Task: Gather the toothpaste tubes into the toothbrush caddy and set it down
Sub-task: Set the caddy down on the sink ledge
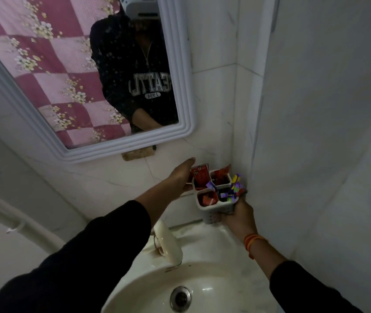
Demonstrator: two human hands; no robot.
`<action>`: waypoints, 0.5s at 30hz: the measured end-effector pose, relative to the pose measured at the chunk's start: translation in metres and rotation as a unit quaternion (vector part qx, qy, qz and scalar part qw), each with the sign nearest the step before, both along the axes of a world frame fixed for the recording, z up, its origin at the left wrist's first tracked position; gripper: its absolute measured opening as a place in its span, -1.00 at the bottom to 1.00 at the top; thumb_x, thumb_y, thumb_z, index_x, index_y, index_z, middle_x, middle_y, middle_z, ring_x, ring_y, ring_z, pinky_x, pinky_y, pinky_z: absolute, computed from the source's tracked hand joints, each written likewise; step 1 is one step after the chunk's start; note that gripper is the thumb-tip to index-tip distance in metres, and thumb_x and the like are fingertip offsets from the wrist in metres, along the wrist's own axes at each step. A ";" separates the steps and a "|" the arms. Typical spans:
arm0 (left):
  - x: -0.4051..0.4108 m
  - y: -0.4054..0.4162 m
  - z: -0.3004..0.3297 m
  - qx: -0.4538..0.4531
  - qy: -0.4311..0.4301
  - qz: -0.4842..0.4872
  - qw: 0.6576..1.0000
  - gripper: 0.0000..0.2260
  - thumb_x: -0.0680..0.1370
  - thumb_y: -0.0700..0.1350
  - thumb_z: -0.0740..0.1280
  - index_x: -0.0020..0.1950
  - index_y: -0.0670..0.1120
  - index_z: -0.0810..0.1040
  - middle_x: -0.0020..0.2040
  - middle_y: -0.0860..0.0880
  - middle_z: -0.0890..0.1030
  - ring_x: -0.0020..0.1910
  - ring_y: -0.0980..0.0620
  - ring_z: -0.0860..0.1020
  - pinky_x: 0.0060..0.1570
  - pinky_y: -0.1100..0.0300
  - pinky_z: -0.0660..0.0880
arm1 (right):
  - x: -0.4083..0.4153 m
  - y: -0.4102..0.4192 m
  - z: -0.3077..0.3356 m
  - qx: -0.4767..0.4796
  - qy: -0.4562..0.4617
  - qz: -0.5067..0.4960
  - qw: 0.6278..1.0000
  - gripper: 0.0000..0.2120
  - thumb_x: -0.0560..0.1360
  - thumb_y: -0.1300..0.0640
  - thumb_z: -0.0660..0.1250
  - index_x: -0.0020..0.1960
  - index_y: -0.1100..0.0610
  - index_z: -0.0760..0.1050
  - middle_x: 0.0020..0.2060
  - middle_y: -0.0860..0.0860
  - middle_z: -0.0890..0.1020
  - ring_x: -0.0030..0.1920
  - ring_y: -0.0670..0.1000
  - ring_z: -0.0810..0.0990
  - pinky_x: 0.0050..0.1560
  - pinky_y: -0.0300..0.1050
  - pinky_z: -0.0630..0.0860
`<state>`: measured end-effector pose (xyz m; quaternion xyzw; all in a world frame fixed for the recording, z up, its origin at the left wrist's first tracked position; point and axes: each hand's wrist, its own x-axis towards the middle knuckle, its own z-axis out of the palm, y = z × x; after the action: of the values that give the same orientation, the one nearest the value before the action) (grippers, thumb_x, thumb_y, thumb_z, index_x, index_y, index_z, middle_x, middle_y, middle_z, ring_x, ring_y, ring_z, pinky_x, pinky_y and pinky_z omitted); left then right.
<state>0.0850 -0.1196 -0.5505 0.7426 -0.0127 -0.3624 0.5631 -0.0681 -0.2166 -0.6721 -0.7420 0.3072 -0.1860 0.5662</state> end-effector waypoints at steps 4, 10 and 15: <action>0.007 -0.011 -0.015 -0.019 0.006 0.033 0.999 -0.60 0.62 0.16 0.22 0.28 -0.10 0.52 0.04 -0.15 0.61 -0.04 -0.06 0.57 0.03 0.10 0.49 | 0.011 -0.012 0.000 0.003 0.044 0.006 0.999 -0.32 0.36 0.41 0.59 0.42 0.27 0.40 0.23 0.18 0.63 0.23 0.14 0.61 0.11 -0.19 0.48; -0.003 -0.003 -0.013 -0.054 -0.012 0.074 0.996 -0.68 0.65 0.09 0.21 0.22 -0.13 0.48 0.01 -0.09 0.58 0.00 -0.04 0.56 0.00 0.12 0.52 | 0.023 -0.019 -0.001 0.005 0.064 0.009 0.998 -0.33 0.41 0.43 0.51 0.45 0.27 0.36 0.33 0.22 0.57 0.34 0.22 0.55 0.24 -0.13 0.44; -0.020 0.026 -0.007 0.081 -0.129 0.058 0.987 -0.40 0.55 0.26 0.19 0.35 -0.19 0.50 0.27 -0.14 0.59 0.21 -0.15 0.57 0.33 -0.03 0.48 | 0.007 0.001 0.002 -0.002 0.091 -0.043 0.995 -0.28 0.46 0.28 0.50 0.55 0.18 0.30 0.39 0.18 0.55 0.35 0.23 0.55 0.34 0.02 0.48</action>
<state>0.0649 -0.0938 -0.5579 0.8257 -0.0125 -0.2302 0.5149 -0.0609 -0.2152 -0.6702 -0.7433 0.3888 -0.1425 0.5254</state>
